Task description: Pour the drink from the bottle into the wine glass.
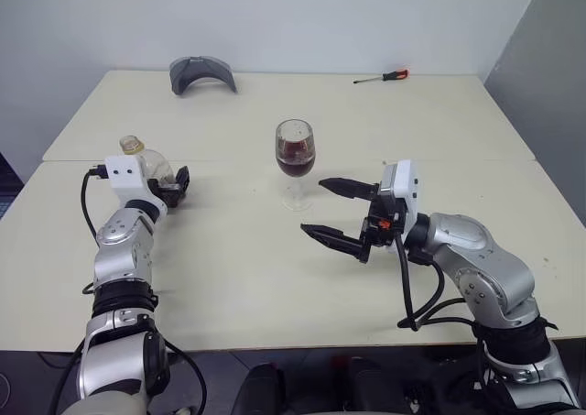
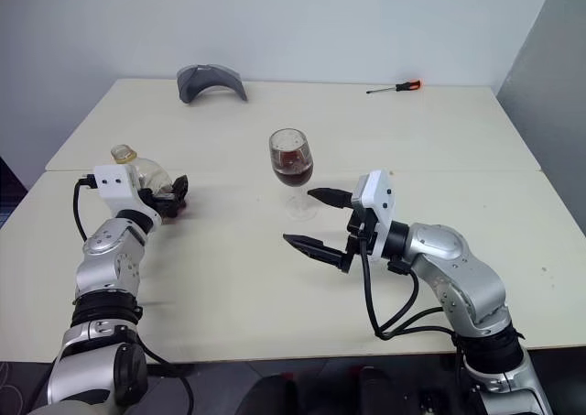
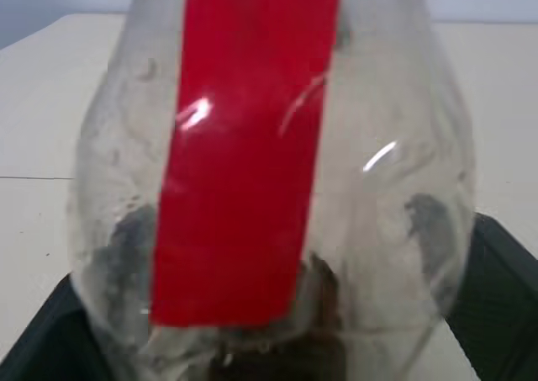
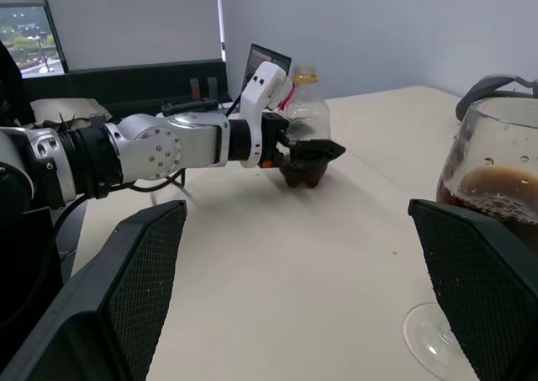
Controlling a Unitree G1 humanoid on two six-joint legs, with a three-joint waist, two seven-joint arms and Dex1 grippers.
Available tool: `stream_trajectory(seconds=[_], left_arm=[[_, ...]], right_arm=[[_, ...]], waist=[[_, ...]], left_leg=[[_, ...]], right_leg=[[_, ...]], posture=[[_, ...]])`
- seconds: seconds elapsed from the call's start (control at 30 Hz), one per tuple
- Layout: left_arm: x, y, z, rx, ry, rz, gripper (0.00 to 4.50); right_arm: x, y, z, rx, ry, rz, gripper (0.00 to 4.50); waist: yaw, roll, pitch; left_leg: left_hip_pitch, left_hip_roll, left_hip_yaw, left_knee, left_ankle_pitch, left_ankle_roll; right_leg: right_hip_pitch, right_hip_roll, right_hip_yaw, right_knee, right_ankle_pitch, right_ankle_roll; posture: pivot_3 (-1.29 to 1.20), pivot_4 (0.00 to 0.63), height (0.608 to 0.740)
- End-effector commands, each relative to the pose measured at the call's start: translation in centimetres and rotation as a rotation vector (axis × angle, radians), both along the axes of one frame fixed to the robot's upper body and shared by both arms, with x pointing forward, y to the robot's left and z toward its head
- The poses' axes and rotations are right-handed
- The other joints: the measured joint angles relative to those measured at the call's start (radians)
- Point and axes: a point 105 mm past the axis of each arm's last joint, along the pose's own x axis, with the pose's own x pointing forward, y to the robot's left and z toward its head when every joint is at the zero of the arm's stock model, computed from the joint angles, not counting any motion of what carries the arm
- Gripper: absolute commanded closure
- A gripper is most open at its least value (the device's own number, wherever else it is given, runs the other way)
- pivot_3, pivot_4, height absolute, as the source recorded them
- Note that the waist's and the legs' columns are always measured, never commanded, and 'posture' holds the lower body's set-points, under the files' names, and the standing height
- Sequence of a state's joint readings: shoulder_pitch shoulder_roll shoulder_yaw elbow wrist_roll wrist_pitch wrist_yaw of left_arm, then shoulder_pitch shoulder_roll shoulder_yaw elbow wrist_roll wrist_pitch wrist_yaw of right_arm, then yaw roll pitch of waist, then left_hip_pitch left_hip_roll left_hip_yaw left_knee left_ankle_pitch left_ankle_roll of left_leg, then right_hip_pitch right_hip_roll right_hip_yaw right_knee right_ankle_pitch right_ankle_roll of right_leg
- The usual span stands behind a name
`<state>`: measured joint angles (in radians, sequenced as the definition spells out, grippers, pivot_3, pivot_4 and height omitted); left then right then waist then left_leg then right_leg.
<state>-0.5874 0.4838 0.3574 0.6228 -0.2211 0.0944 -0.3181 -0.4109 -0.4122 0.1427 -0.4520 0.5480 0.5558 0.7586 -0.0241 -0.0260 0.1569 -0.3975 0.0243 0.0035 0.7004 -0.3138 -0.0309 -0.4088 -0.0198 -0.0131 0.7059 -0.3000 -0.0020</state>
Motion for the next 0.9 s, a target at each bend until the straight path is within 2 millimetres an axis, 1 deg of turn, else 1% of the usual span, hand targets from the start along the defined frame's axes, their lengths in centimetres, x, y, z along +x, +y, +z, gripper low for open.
stream_trajectory(seconds=[0.03,0.2,0.37,0.53,0.67,0.8,0.9], left_arm=[[-0.3,0.3,1.6,0.028,-0.048,-0.001,0.02],[-0.9,0.2,1.9,0.029,-0.052,-0.002,0.02],[-2.0,-0.1,2.3,0.036,-0.056,-0.013,0.02],[-3.4,0.0,3.2,0.050,-0.065,0.003,0.02],[-4.6,0.5,3.7,0.073,-0.071,0.046,0.02],[-5.8,0.8,3.8,0.073,-0.065,0.073,0.02],[-7.2,0.8,3.5,0.068,-0.049,0.089,0.02]], right_arm=[[-0.1,0.1,1.1,0.017,-0.053,0.006,0.00],[0.0,0.1,1.2,0.019,-0.055,0.003,0.00],[-0.1,0.3,1.2,0.023,-0.057,0.006,0.00],[-0.1,0.4,1.1,0.031,-0.055,0.007,0.00],[-0.2,0.4,0.8,0.032,-0.045,0.010,0.00],[-0.2,0.3,0.7,0.035,-0.035,0.009,0.00],[-0.2,-0.4,0.4,0.035,-0.015,-0.008,0.00]], waist=[[0.000,0.000,0.000],[-0.001,0.000,0.000],[-0.001,0.000,0.000],[-0.001,0.000,0.000],[-0.001,0.000,0.000],[-0.001,0.000,0.000],[-0.001,0.000,0.000]], left_leg=[[0.000,0.000,0.000,0.000,0.000,0.000],[0.000,0.000,0.000,0.000,0.000,0.000],[0.000,0.000,0.000,0.000,0.000,0.000],[0.000,0.000,0.000,-0.001,0.000,0.000],[0.000,0.000,0.000,-0.001,0.000,0.000],[0.000,0.000,0.000,-0.001,-0.001,0.002],[0.000,0.000,0.000,-0.002,-0.001,0.002]], right_leg=[[0.000,0.000,0.000,0.000,0.000,0.000],[0.000,0.000,0.000,0.000,0.000,0.000],[0.000,0.000,0.000,0.000,0.000,0.000],[0.000,0.000,0.000,-0.001,0.000,0.000],[0.000,0.000,0.000,-0.001,0.000,0.000],[0.000,0.000,0.000,-0.001,0.000,0.000],[0.000,0.000,0.000,-0.002,0.000,0.000]], posture=[[0.00,0.150,0.740],[0.00,0.150,0.740],[0.00,0.150,0.740],[0.00,0.150,0.740],[0.00,0.150,0.740],[0.00,0.150,0.740],[0.00,0.150,0.740]])
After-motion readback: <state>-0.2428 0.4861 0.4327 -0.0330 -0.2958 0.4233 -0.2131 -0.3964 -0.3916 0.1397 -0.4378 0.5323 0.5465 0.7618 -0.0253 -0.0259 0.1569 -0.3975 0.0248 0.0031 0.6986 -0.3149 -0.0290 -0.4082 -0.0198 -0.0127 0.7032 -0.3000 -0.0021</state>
